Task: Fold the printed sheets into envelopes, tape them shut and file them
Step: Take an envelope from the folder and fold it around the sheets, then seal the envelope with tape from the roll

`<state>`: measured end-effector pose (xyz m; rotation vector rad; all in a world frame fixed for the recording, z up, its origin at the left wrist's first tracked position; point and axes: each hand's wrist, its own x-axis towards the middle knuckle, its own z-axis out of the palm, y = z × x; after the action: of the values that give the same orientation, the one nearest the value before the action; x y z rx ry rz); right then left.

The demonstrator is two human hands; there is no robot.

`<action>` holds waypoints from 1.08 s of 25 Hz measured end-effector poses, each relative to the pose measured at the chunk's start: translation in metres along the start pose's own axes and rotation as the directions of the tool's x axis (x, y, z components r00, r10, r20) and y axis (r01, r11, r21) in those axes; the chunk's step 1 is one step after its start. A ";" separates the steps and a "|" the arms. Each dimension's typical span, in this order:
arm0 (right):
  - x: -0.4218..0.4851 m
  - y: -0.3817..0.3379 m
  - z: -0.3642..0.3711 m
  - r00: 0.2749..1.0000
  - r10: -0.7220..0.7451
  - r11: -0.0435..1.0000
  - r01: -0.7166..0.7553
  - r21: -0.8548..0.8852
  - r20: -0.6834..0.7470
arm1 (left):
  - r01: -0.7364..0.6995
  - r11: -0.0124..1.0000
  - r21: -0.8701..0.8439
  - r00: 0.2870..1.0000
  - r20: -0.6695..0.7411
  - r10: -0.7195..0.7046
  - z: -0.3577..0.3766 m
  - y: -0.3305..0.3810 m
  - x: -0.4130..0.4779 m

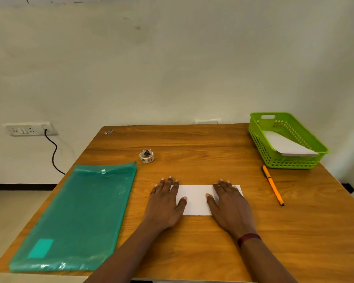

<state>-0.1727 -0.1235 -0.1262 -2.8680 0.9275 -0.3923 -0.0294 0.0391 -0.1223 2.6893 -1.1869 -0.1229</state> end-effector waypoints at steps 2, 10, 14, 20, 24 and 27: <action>-0.002 -0.001 -0.003 1.000 -0.008 1.000 0.008 0.006 0.005 | 0.020 0.997 -0.077 0.995 -0.099 -0.028 -0.012 -0.002 0.006; -0.010 -0.010 -0.018 0.994 -0.038 0.999 0.041 0.020 -0.102 | 0.246 0.969 -0.025 0.892 -0.385 -0.236 -0.062 -0.045 0.068; -0.012 -0.009 -0.020 0.978 -0.044 0.999 0.050 0.023 -0.203 | 0.283 0.958 0.052 0.921 -0.295 -0.256 -0.058 -0.058 0.090; -0.013 -0.012 -0.021 0.968 -0.065 0.998 0.067 0.001 -0.242 | 0.321 0.944 0.078 0.905 -0.318 -0.281 -0.047 -0.063 0.102; -0.014 -0.013 -0.022 0.969 -0.057 0.998 0.059 0.001 -0.241 | 0.304 0.949 0.088 0.902 -0.347 -0.256 -0.044 -0.058 0.099; -0.013 -0.014 -0.022 0.967 -0.067 0.998 0.067 -0.009 -0.246 | 0.183 0.983 0.023 0.914 -0.373 -0.162 -0.042 -0.042 0.093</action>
<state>-0.1814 -0.1048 -0.1055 -2.9029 0.8651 -0.7696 0.0705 0.0042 -0.0896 2.6977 -0.8498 0.3844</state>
